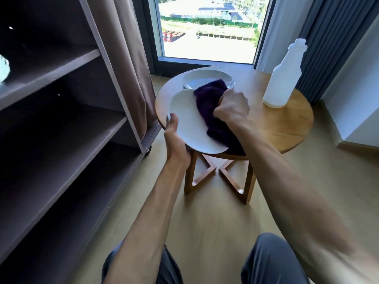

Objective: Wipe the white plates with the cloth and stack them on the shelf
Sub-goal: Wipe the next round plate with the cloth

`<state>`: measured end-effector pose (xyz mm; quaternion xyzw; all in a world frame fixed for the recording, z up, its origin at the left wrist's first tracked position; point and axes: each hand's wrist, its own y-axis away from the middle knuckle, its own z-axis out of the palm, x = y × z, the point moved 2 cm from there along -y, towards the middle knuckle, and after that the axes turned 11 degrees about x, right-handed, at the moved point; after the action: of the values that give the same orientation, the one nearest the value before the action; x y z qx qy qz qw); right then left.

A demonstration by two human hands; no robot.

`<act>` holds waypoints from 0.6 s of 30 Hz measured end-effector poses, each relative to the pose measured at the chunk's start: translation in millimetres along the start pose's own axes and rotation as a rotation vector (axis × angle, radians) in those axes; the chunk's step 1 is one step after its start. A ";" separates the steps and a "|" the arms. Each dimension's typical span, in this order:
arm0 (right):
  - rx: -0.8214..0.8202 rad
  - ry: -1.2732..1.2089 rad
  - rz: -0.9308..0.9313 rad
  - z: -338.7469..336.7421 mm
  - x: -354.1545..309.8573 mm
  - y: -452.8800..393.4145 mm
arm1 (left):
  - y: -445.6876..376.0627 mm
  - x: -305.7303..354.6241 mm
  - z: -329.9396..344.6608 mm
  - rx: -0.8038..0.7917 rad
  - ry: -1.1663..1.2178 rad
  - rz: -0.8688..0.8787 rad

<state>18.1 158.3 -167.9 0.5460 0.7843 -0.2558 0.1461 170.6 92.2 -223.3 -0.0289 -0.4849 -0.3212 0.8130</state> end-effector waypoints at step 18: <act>-0.590 -0.616 -0.182 12.1 -44.1 54.1 | -29.9 28.3 -14.2 -0.077 0.037 0.076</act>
<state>83.8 131.8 -168.5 0.3078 0.7883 -0.1837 0.5000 174.2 49.4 -215.9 -0.0727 -0.4555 -0.3088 0.8318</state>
